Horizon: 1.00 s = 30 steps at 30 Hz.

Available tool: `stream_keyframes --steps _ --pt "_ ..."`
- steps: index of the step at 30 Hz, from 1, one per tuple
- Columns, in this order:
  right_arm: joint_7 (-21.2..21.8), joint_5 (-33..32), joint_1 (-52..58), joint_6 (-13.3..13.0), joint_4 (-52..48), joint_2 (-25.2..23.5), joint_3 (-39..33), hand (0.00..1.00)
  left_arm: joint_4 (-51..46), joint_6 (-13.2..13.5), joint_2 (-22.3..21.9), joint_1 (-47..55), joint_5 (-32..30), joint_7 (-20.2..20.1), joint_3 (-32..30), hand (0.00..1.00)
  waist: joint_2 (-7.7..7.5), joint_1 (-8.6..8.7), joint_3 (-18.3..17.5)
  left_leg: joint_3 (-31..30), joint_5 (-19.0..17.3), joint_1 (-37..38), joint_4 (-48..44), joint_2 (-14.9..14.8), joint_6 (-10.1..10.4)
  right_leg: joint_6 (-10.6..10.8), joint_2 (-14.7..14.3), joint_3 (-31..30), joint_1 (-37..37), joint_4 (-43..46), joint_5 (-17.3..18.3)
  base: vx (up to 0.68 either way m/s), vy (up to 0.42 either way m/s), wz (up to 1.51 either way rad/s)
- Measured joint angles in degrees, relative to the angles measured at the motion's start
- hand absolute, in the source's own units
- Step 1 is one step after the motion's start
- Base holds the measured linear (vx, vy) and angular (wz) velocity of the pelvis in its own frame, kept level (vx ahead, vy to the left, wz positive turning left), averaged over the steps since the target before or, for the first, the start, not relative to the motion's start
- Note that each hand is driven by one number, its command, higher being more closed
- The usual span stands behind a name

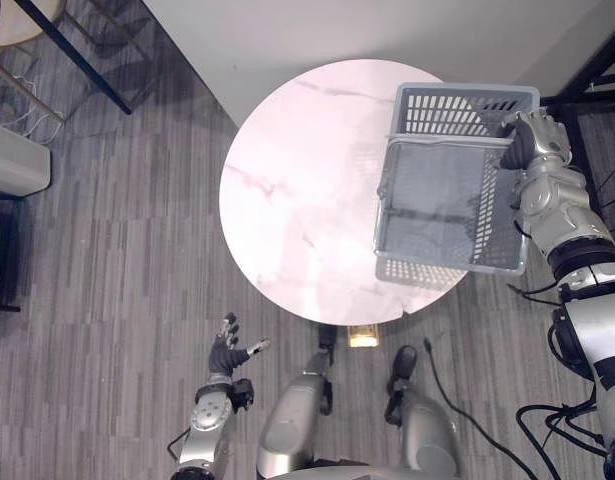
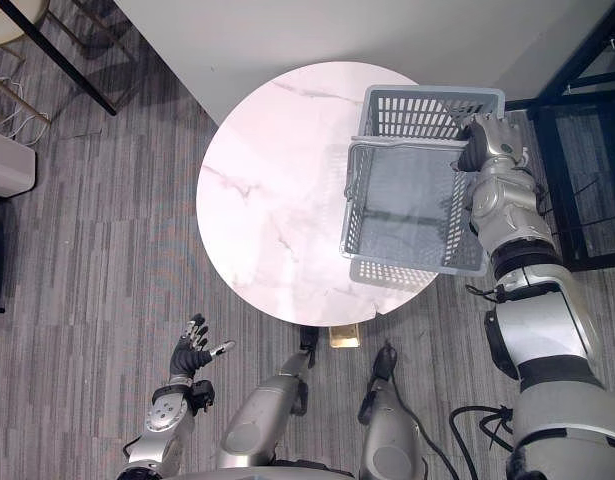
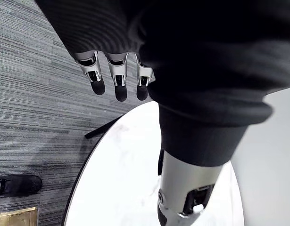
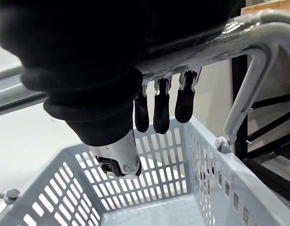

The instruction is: Pick vegetable in the basket

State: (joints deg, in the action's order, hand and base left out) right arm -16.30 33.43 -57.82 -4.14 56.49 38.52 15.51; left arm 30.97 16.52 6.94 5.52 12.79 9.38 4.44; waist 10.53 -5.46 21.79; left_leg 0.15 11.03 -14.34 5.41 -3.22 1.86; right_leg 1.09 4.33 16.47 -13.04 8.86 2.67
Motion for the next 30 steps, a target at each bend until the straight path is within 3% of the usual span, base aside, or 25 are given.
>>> stream_keyframes --steps 6,12,13,15,16,19,21,24,26,27,29,30 --pt "-0.2 -4.0 8.9 0.8 -12.9 -2.3 -6.1 1.0 -0.2 -0.2 0.0 0.1 -0.2 0.9 -0.1 0.0 -0.83 0.43 0.2 1.7 0.0 1.3 0.0 -0.7 0.0 0.0 -0.3 -2.5 0.1 0.0 -0.2 0.03 -0.025 -0.2" --pt "0.1 -13.2 23.1 0.7 -26.0 -9.7 -12.7 1.0 -4.5 -1.4 0.0 2.0 -2.5 0.6 -1.1 0.0 -4.34 1.9 0.0 5.1 -1.8 6.1 0.0 -1.8 0.8 -0.2 -2.0 -6.6 3.9 -2.7 -1.6 0.02 -0.01 -0.37" --pt "0.2 -15.3 27.6 0.6 -29.6 -11.8 -14.5 1.0 -5.1 -1.7 0.1 2.6 -2.7 0.6 -2.3 0.0 -5.77 2.35 -0.8 6.1 -2.1 6.9 0.0 -2.2 0.9 -0.3 -2.4 -7.5 4.5 -3.2 -1.8 0.01 -0.004 -0.33" --pt "0.7 -17.9 32.9 0.6 -33.2 -14.1 -16.4 1.0 -5.7 -2.5 0.3 3.6 -2.8 0.5 -3.4 0.0 -7.17 3.36 -1.4 6.8 -2.6 8.4 0.0 -2.6 1.2 -0.3 -2.6 -8.2 5.9 -3.9 -1.8 0.04 0.0 -0.33" --pt "1.8 -20.3 38.0 0.4 -35.9 -16.1 -18.0 1.0 -6.8 -2.7 0.3 5.2 -2.9 0.4 -4.6 0.0 -8.78 3.4 -2.3 8.3 -3.3 10.2 0.0 -2.9 1.6 -0.4 -3.1 -9.9 7.0 -4.1 -1.9 0.04 -0.002 -0.43" --pt "3.4 -25.3 46.9 -0.1 -40.4 -19.4 -22.0 1.0 -8.3 -3.0 0.5 7.1 -3.2 -0.6 -5.7 0.0 -10.49 4.73 -4.0 10.3 -4.2 12.0 0.0 -3.1 1.8 -0.3 -3.3 -11.8 7.7 -4.1 -1.9 0.05 0.007 -0.47" --pt "4.5 -31.1 52.4 -0.1 -42.9 -22.1 -24.8 1.0 -8.5 -3.8 0.4 7.4 -3.3 -0.8 -6.5 0.0 -11.57 5.09 -4.7 13.6 -4.9 13.5 0.0 -3.3 1.7 0.4 -3.6 -15.1 7.6 -4.1 -2.6 0.02 0.03 -0.79" --pt "6.6 -40.4 58.3 -0.2 -45.6 -26.5 -26.3 1.0 -8.5 -3.9 1.0 6.6 -3.3 -0.7 -7.4 0.0 -13.41 7.22 -5.1 17.6 -6.2 13.7 -1.6 -3.3 1.5 2.0 -3.8 -19.1 6.6 -4.1 -4.0 -0.04 0.051 -0.67" --pt "7.9 -45.9 62.1 -0.2 -48.1 -29.2 -26.7 1.0 -8.5 -4.2 1.4 5.6 -3.6 -0.7 -7.3 0.0 -14.67 8.06 -5.1 18.7 -9.4 11.1 -8.1 -3.7 0.8 2.2 -3.2 -19.7 5.2 -3.0 -5.0 -0.13 0.057 -0.55" --pt "9.1 -50.1 64.9 -0.5 -50.0 -30.0 -26.8 1.0 -8.5 -4.5 0.8 4.5 -4.0 -0.7 -7.4 0.0 -13.56 8.31 -5.6 19.7 -11.7 8.4 -12.2 -6.2 -1.5 5.5 -3.5 -19.6 4.8 -3.9 -7.2 -0.17 0.032 -0.52" --pt "9.1 -52.1 65.9 -1.2 -51.7 -31.0 -27.0 1.0 -8.8 -4.5 0.6 4.1 -4.2 -0.7 -8.3 0.0 -13.29 8.57 -5.6 20.2 -12.2 8.2 -12.7 -6.7 -1.9 0.9 -2.5 -15.7 2.3 9.4 -0.1 -0.13 0.03 -0.23" --pt "9.4 -53.1 67.8 -2.1 -52.9 -31.9 -27.0 1.0 -8.9 -4.7 0.4 4.9 -4.5 -0.7 -9.3 0.0 -13.78 8.48 -6.1 19.8 -11.8 9.3 -12.5 -6.1 -2.4 2.6 0.6 -12.3 3.6 21.8 6.2 -0.05 0.012 0.13"
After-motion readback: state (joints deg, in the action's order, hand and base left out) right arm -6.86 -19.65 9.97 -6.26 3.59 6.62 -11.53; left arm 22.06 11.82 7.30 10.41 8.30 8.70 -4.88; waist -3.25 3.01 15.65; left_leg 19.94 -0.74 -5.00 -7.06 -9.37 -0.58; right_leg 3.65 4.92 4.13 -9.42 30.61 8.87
